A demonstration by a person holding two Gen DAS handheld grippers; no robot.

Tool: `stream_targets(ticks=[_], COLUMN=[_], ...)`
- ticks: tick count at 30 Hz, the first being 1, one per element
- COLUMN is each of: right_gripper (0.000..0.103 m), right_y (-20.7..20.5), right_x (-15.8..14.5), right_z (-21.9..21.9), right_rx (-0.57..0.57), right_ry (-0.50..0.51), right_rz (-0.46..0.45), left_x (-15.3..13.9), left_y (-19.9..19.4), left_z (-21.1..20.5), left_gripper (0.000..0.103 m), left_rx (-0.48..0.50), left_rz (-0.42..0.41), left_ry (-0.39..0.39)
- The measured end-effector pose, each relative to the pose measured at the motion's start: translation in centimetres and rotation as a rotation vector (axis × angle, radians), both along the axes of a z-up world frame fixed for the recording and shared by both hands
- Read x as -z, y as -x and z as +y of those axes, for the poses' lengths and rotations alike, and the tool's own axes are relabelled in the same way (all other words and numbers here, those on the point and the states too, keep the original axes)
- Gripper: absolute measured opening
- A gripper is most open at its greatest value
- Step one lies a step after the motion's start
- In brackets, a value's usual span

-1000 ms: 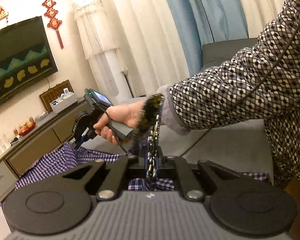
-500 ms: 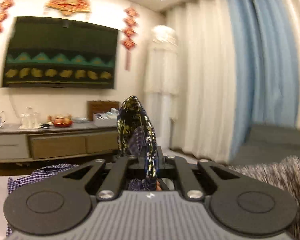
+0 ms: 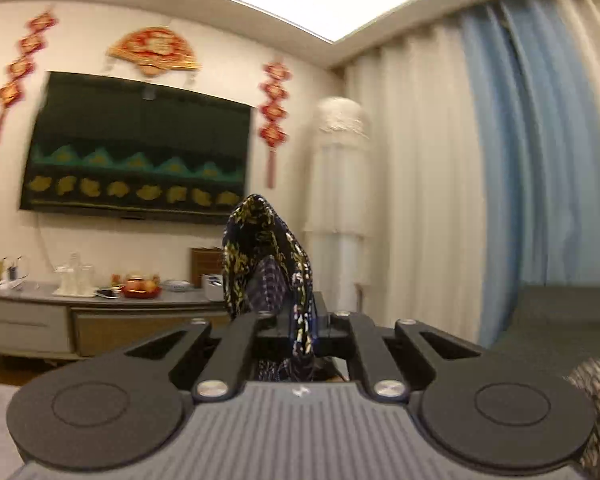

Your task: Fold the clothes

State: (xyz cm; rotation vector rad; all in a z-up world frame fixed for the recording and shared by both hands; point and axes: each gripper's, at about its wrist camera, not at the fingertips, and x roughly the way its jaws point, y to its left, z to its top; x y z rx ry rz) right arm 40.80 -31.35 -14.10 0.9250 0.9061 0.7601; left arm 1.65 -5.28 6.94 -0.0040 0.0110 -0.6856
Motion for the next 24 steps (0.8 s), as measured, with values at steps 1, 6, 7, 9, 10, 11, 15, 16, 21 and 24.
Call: stream_targets(ticks=[1, 6, 7, 9, 10, 11, 15, 16, 21, 24], right_gripper=[0.073, 0.008, 0.006, 0.004, 0.004, 0.004, 0.003, 0.003, 0.003, 0.010], right_y=[0.0, 0.4, 0.5, 0.5, 0.5, 0.5, 0.7, 0.7, 0.9, 0.7], right_x=[0.0, -1.0, -1.1, -1.0, -0.9, -0.8, -1.3, -1.5, -2.0, -1.9], right_z=[0.2, 1.1, 1.3, 1.5, 1.5, 1.6, 1.2, 1.1, 0.7, 1.3], right_rx=[0.001, 0.006, 0.006, 0.003, 0.002, 0.001, -0.018, -0.023, -0.024, -0.005], right_ry=[-0.007, 0.122, 0.173, 0.238, 0.257, 0.275, 0.219, 0.205, 0.214, 0.340], right_rz=[-0.002, -0.067, -0.071, -0.066, -0.064, -0.062, -0.100, -0.109, -0.137, -0.127], left_x=[0.3, 3.0, 3.9, 5.8, 6.9, 7.7, 9.3, 9.3, 9.3, 9.9], left_y=[-0.1, 1.1, 1.3, 1.7, 1.8, 1.9, 1.6, 1.4, 1.3, 1.7], left_z=[-0.4, -2.1, -2.5, -3.2, -3.4, -3.6, -3.2, -2.9, -2.2, -2.6], left_gripper=[0.007, 0.007, 0.007, 0.007, 0.007, 0.007, 0.007, 0.007, 0.008, 0.009], left_rx=[0.044, 0.178, 0.217, 0.253, 0.278, 0.277, 0.242, 0.226, 0.250, 0.304], left_rz=[0.012, 0.059, 0.080, 0.101, 0.121, 0.126, 0.147, 0.152, 0.195, 0.211], left_ry=[-0.027, -0.227, -0.276, -0.386, -0.427, -0.458, -0.479, -0.460, -0.398, -0.436])
